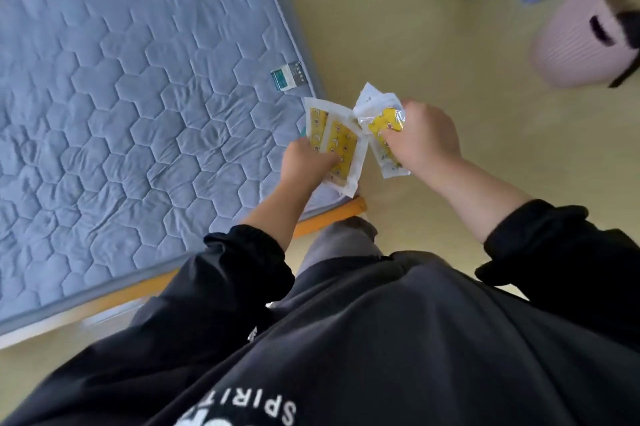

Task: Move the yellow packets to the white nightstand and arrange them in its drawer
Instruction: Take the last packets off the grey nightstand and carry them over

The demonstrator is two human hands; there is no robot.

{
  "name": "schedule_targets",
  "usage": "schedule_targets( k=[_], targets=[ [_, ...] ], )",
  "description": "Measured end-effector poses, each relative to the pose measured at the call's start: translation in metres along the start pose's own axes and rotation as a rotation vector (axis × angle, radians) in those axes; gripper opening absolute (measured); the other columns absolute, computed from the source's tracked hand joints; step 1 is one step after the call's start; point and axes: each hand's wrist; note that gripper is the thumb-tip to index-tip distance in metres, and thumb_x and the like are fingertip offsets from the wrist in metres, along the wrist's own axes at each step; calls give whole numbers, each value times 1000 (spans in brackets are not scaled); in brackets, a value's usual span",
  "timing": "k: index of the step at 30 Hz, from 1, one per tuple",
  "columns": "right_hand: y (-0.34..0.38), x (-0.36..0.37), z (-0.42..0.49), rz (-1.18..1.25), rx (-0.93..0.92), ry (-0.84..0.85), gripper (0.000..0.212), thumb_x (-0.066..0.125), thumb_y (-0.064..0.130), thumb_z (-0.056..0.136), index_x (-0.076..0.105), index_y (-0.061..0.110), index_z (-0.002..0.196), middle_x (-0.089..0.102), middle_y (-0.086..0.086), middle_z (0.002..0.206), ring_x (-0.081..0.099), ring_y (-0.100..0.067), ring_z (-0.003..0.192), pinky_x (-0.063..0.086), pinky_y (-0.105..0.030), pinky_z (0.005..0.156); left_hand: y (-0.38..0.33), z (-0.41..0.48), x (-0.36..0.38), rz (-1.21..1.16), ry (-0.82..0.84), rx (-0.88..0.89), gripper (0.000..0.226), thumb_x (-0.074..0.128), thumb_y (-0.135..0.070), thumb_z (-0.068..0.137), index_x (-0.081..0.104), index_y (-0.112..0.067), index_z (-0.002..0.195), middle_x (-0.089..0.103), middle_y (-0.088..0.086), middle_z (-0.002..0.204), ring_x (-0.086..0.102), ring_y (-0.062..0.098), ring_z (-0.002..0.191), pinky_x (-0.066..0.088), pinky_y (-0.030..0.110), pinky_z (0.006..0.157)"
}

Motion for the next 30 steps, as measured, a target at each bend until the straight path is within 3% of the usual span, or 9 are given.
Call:
schedule_targets(
  k=[5, 9, 13, 17, 22, 27, 30],
  targets=[
    [6, -26, 74, -40, -91, 58, 17, 60, 23, 85, 59, 9, 95, 63, -7, 85, 55, -31, 77, 45, -33, 65, -43, 32, 7, -134, -64, -72, 15, 68, -9, 79, 65, -8, 94, 69, 9, 91, 67, 24, 83, 56, 34, 70],
    [3, -50, 142, -62, -167, 114, 19, 60, 24, 86, 60, 11, 99, 65, -8, 87, 59, -33, 81, 49, -35, 68, -95, 69, 18, -181, -113, -100, 12, 68, -9, 80, 62, -12, 90, 62, -2, 76, 62, 17, 73, 52, 24, 62],
    [1, -87, 235, -75, -270, 125, 18, 60, 23, 86, 60, 10, 98, 63, -7, 85, 55, -31, 76, 45, -34, 66, -165, 124, 29, -285, -188, -132, 18, 68, -9, 79, 56, -21, 75, 61, -4, 75, 64, 20, 79, 57, 34, 75],
    [-3, -143, 334, -101, -325, 141, 18, 59, 22, 85, 60, 9, 97, 64, -9, 85, 57, -33, 79, 46, -35, 65, -251, 180, 45, -390, -263, -146, 13, 68, -9, 79, 62, -16, 89, 66, -1, 82, 67, 20, 82, 58, 34, 73],
    [3, -193, 443, -98, -370, 140, 18, 62, 22, 84, 61, 9, 96, 65, -10, 85, 59, -34, 80, 45, -34, 64, -344, 235, 55, -473, -268, -150, 14, 67, -8, 80, 63, -18, 89, 68, -1, 85, 67, 18, 83, 59, 36, 75],
    [55, -197, 528, -72, -412, 164, 19, 60, 22, 84, 60, 9, 97, 65, -8, 84, 59, -33, 80, 45, -33, 65, -392, 301, 9, -488, -329, -155, 16, 68, -9, 81, 62, -17, 93, 67, -1, 85, 67, 19, 83, 58, 34, 73],
    [102, -198, 581, -57, -412, 186, 12, 60, 20, 86, 55, 9, 87, 57, -5, 76, 55, -30, 74, 41, -32, 60, -416, 354, -40, -516, -360, -158, 20, 69, -10, 82, 63, -14, 101, 66, -1, 87, 65, 16, 79, 54, 27, 64]
  ],
)
Point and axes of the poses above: each hand's wrist, its own z-axis towards the middle knuckle, its own x-axis out of the palm, y = z × x
